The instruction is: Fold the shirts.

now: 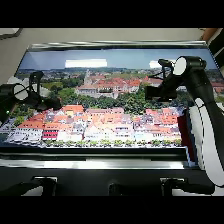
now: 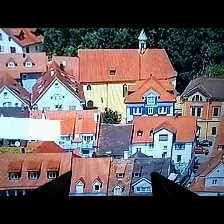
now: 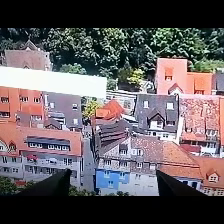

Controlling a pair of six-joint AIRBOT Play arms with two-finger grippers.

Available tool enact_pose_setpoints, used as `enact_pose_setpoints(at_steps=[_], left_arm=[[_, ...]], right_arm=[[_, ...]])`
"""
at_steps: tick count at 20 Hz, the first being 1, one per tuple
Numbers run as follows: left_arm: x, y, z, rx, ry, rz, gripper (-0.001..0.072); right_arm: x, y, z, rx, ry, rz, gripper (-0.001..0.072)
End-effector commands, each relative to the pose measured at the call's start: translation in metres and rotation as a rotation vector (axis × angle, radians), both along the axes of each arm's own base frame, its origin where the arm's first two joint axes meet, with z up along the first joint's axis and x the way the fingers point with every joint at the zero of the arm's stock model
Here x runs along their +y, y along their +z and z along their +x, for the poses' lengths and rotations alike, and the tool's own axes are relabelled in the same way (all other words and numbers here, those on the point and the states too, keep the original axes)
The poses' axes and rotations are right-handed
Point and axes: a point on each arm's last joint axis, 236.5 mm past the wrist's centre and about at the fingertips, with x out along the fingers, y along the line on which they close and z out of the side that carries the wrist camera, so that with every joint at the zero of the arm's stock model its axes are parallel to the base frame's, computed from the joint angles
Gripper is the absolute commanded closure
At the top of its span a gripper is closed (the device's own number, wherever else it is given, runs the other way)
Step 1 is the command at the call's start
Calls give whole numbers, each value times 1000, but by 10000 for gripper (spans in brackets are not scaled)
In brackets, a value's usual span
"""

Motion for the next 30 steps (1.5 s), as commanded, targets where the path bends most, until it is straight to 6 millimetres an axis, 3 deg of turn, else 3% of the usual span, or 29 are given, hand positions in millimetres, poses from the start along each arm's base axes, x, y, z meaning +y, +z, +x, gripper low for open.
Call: enact_pose_setpoints(at_steps=[1, 18, 22, 24, 26, 27, 28, 30], left_arm=[[0, 0, 0, 0, 0, 1, 153], [0, 0, 0, 0, 0, 1, 154], [-1, 2, 24, -90, 33, -16, 151], [-2, 5, 39, -143, 53, -33, -10], [27, 19, 70, -254, 145, -34, -10], [57, 23, 84, -280, 264, -58, -10], [97, 23, 93, -271, 419, -98, -10], [179, 9, 89, -210, 719, -237, -10]], right_arm=[[0, 0, 0, 0, 1, 0, 101], [0, 0, 0, 0, 1, 0, 101], [1, 1, 3, -15, 0, 2, 101], [2, 9, 32, -139, -20, 15, 101], [5, 17, 50, -221, -33, 29, 102], [5, 19, 55, -242, -36, 33, 102], [5, 20, 58, -254, -38, 34, 102], [5, 20, 59, -259, -43, 37, 103]])
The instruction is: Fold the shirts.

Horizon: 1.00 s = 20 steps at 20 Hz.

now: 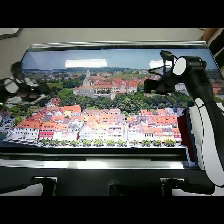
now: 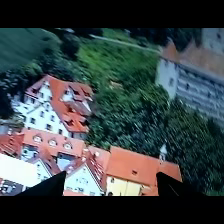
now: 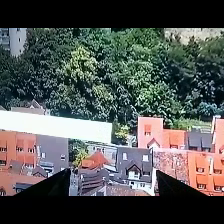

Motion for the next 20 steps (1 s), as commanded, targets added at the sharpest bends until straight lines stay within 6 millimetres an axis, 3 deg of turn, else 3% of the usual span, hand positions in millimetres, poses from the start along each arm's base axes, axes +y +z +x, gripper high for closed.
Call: enact_pose_setpoints(at_steps=[1, 3, 5, 8, 11, 16, 17, 18, 19, 20], left_arm=[[117, -15, 4, -27, 429, -287, -10], [185, -37, -12, -73, 627, -482, -10], [235, -58, -27, -131, 736, -589, -10], [280, -75, -24, -265, 799, -671, -10], [290, -84, 1, -400, 768, -725, -9], [261, -93, 54, -553, 676, -860, -4], [256, -96, 60, -562, 685, -896, 37], [250, -101, 65, -560, 692, -922, 229], [243, -103, 69, -555, 685, -945, 487], [235, -99, 72, -555, 661, -965, 669]], right_arm=[[1, 6, 13, -55, -20, 13, 103], [3, 6, 12, -51, -31, 26, 103], [3, 6, 12, -44, -62, 40, 102], [3, 6, 13, -30, -120, 67, 102], [4, 3, 11, -16, -130, 76, 102], [11, 1, 5, 17, -122, 101, 102], [12, 1, 2, 29, -120, 105, 102], [13, -1, -1, 45, -117, 106, 102], [13, -2, -4, 57, -115, 106, 102], [13, -2, -6, 63, -113, 104, 102]])
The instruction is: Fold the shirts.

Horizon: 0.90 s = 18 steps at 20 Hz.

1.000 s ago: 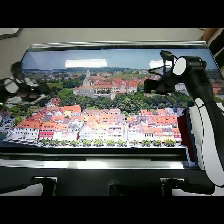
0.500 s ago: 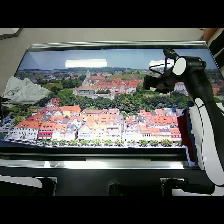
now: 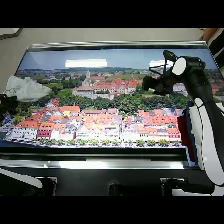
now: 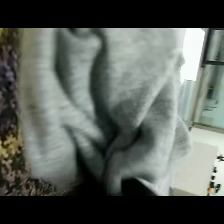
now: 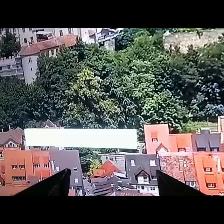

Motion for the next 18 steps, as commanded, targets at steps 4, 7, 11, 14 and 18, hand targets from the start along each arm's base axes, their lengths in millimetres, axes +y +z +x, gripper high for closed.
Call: enact_pose_setpoints(at_steps=[4, 7, 11, 14, 18], left_arm=[[-48, 110, 29, -245, -164, 191, 675], [-110, 225, 14, -304, -322, 527, 675], [-229, 327, -41, -257, -528, 936, 675], [-313, 336, -93, -170, -677, 1044, 675], [-430, 285, -165, -113, -1027, 1051, 675]], right_arm=[[-10, 7, -17, 13, 93, -79, 102], [-32, 42, -22, -80, 83, -167, 103], [-43, 97, -49, -182, 104, -202, 103], [-47, 124, -82, -202, 115, -206, 103], [-52, 147, -119, -211, 129, -213, 103]])
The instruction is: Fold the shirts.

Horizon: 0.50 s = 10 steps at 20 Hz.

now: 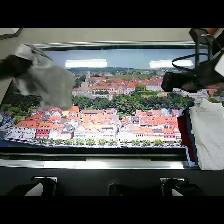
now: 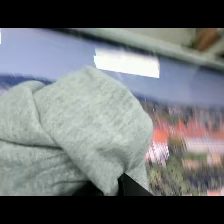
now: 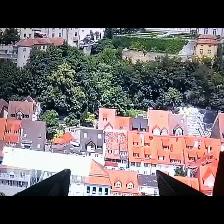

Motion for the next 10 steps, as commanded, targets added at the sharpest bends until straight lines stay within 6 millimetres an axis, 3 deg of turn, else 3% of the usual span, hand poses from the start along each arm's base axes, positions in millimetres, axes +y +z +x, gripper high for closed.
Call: enact_pose_setpoints(at_steps=[1, 5, 10], left_arm=[[-74, -39, -68, 139, -158, 148, 675], [-160, -81, -90, 226, -301, 147, 675], [-271, -200, -90, 444, -445, 110, 675]], right_arm=[[-6, 17, -36, 8, 16, -19, 103], [-9, 12, -53, 67, 18, -28, 102], [-13, 1, -43, 94, 0, -47, 100]])
